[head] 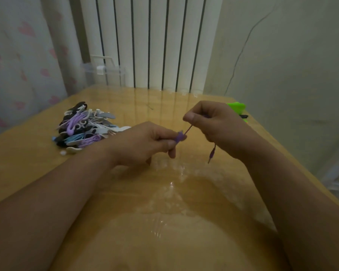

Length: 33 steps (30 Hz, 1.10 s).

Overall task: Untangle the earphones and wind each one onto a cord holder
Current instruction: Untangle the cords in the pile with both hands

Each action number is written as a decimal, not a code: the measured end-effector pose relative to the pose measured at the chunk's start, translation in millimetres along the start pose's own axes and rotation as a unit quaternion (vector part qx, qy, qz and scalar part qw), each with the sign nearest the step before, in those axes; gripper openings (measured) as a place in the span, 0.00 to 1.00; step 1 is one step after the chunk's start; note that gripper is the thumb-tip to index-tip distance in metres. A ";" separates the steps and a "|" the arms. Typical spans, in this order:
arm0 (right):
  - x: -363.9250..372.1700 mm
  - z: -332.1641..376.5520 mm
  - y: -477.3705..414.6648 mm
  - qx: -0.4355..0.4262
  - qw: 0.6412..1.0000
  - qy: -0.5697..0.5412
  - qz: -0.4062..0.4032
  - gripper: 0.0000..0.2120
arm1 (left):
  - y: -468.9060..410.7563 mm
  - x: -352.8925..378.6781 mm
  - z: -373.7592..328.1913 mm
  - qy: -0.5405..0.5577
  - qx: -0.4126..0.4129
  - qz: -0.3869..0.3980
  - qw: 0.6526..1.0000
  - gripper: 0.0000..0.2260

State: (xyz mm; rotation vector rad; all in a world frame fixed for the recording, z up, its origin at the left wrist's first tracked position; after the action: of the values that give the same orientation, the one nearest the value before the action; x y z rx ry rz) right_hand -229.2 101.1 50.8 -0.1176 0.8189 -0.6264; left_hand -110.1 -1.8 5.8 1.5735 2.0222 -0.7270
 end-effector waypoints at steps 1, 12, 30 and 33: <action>-0.4 -0.8 0.0 -0.002 0.999 -0.039 0.007 0.08 | 2.0 5.2 -3.7 0.060 0.000 0.031 0.998 0.11; 48.8 -12.6 4.2 0.055 0.992 -0.087 0.076 0.18 | -0.5 -22.2 -12.3 0.536 0.091 -0.019 0.839 0.17; 2.7 7.1 1.2 -0.014 0.999 -0.033 0.012 0.08 | 4.2 1.6 -4.4 0.106 0.005 0.038 0.994 0.11; 13.9 -4.8 1.1 0.007 0.990 -0.134 0.047 0.07 | 6.9 -3.4 -17.9 0.249 0.046 0.034 0.967 0.14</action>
State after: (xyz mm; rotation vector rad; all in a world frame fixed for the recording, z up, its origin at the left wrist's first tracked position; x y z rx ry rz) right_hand -225.0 94.8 38.2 -0.1473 0.5564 -0.5141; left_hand -103.5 9.0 20.6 2.0280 2.2863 -0.4308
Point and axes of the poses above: each hand's wrist, its own y-axis away from the middle knuckle, its own x-axis out of the palm, z = x × y, the point moved 9 cm from there along -y, towards the middle knuckle, and after that the axes turned 6 degrees about y, right-handed, at the moved point
